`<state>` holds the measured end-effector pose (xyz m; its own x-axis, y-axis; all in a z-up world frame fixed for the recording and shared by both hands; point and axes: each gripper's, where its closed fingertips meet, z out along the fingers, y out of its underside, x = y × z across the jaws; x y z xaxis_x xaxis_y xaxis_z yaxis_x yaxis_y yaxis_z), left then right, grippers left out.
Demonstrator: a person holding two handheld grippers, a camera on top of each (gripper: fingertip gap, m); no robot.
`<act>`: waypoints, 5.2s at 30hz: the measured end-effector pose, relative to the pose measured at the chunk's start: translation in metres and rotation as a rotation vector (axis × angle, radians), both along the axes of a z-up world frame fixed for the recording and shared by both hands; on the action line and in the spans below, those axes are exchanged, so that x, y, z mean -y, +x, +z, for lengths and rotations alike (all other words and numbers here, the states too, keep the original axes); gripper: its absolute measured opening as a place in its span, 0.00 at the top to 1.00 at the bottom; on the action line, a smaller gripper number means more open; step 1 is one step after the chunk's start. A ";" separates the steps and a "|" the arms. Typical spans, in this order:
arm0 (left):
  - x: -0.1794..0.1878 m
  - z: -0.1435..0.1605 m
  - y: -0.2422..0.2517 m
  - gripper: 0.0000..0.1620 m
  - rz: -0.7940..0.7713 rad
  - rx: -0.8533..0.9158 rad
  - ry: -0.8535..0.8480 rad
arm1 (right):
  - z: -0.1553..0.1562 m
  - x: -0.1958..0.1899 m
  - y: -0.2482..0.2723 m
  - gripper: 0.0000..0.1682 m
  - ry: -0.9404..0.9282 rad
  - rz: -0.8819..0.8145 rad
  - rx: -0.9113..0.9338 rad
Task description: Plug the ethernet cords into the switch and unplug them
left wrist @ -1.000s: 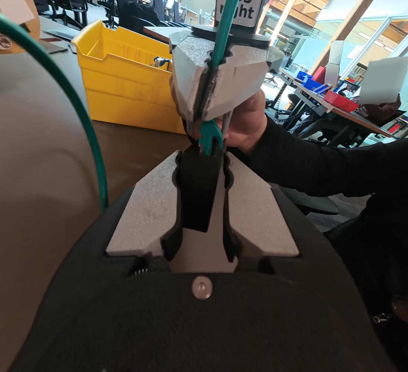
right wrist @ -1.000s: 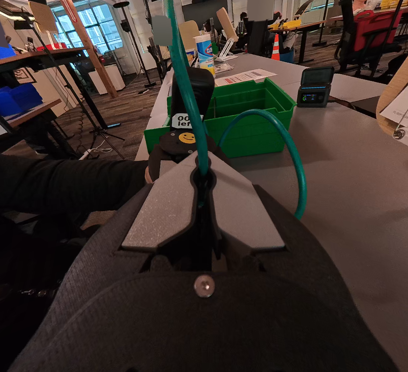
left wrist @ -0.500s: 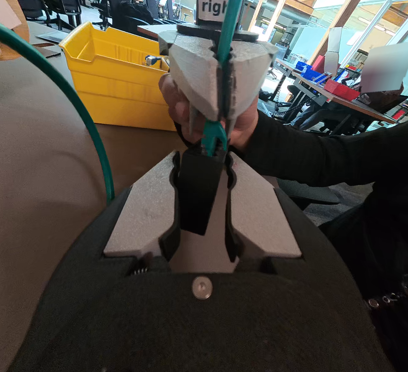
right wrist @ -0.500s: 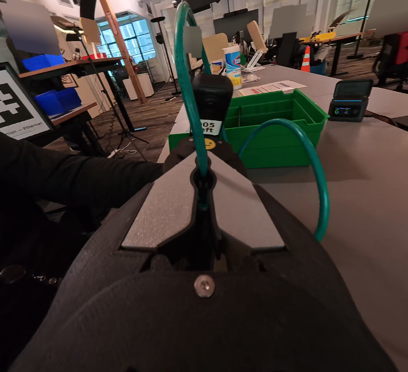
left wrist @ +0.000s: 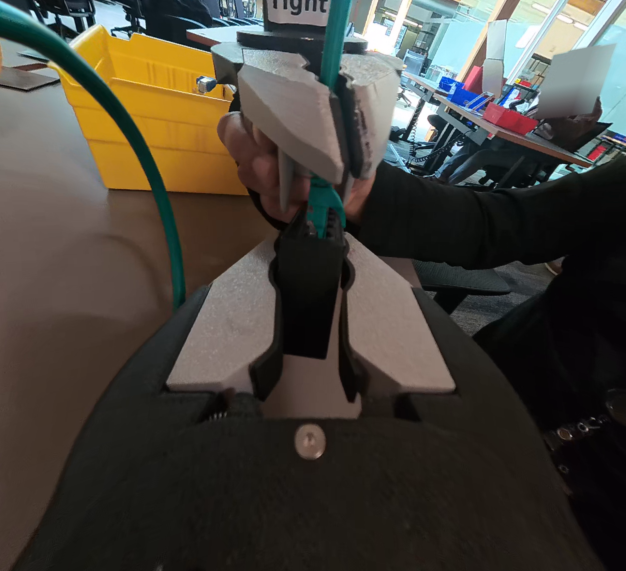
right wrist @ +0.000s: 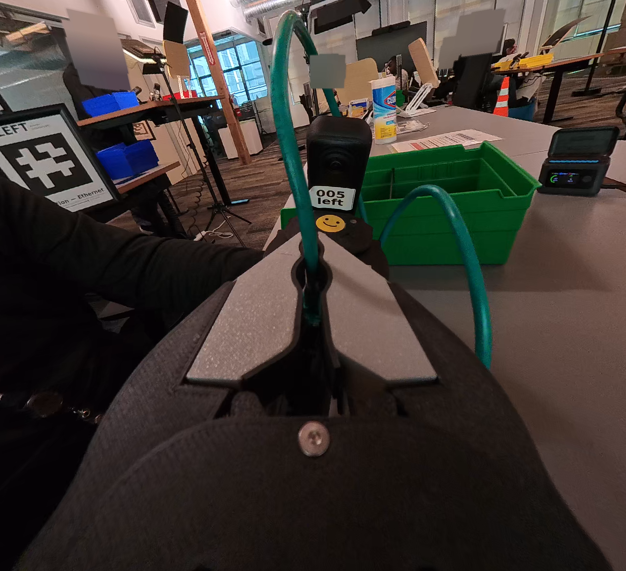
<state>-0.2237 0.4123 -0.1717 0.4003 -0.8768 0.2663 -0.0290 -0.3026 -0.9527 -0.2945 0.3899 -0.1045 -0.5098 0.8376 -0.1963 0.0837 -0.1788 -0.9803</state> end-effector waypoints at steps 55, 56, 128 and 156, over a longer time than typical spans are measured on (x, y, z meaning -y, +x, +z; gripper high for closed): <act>-0.021 0.011 -0.030 0.84 0.185 0.028 0.041 | -0.015 -0.029 0.002 0.93 0.179 -0.229 0.074; -0.021 0.010 -0.030 0.84 0.186 0.023 0.039 | -0.016 -0.029 0.001 0.93 0.186 -0.228 0.078; -0.010 -0.005 -0.013 0.84 0.075 0.021 -0.105 | -0.038 -0.016 0.012 0.86 0.194 -0.132 0.144; -0.007 -0.010 -0.009 0.82 0.043 0.003 -0.122 | -0.043 -0.012 0.003 0.94 0.284 -0.176 0.130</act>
